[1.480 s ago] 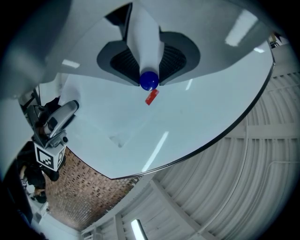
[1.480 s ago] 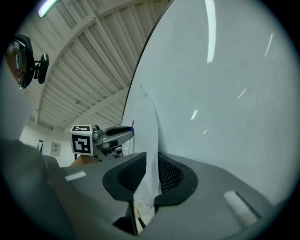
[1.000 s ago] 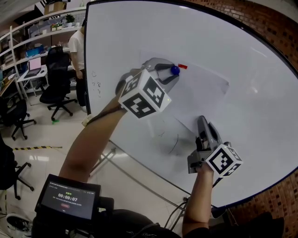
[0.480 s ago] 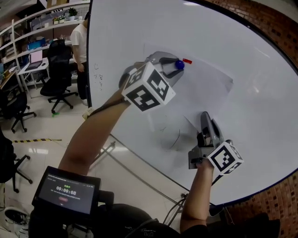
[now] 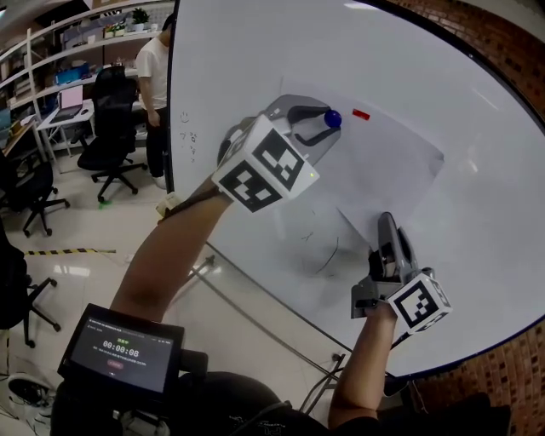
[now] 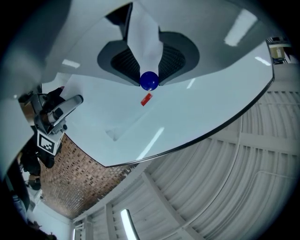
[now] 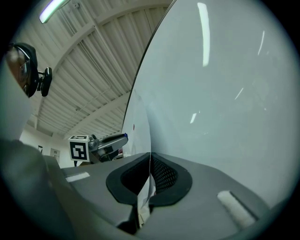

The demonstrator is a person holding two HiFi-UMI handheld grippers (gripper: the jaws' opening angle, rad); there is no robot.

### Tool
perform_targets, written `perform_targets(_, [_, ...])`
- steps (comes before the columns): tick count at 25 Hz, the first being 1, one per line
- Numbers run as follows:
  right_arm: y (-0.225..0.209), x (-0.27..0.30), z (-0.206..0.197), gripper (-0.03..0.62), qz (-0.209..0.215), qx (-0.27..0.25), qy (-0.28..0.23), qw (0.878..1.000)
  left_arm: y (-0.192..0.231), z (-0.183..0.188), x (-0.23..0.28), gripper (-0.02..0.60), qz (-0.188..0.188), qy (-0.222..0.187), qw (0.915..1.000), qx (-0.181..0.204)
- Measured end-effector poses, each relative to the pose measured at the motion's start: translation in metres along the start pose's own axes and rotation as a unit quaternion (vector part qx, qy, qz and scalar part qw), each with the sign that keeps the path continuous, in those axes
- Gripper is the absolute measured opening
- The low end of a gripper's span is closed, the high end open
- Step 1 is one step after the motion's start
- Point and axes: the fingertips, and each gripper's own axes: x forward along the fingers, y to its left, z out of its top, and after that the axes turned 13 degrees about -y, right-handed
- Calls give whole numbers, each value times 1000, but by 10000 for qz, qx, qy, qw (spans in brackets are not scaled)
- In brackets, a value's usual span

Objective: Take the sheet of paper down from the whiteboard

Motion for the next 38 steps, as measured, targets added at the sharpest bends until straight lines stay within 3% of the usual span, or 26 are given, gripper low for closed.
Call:
perform_targets(6, [10,-15,-9,12,-414,-234,-147,9988,5,-11,-39,123,241,-109,9977,-623])
perform_targets(12, [23,-31,-20,12,-758,-453,-180,9959,-4,-34,-73,123,196,-274,9871,-1564])
perform_targets(18, [28,-55,-44,12,-1163,-832,-121,9897,-14,-60,-105,123,416,-537,9686,-2391])
perform_targets(23, [52,-107,-62,12,-1415,-964,92,9852,-56,-73,-157,124,742,-446,9455,-3139])
perform_targets(26, [57,-140,-65,12,-1544,-1094,158,9818,-85,-74,-181,124,979,-333,9388,-3284])
perform_targets(31, [64,-203,-69,12,-1833,-1319,402,9733,-132,-62,-218,124,1256,-139,9348,-3318])
perform_targets(38, [77,-309,-96,12,-2414,-1403,1101,9539,-216,-53,-278,124,1221,370,9258,-3558])
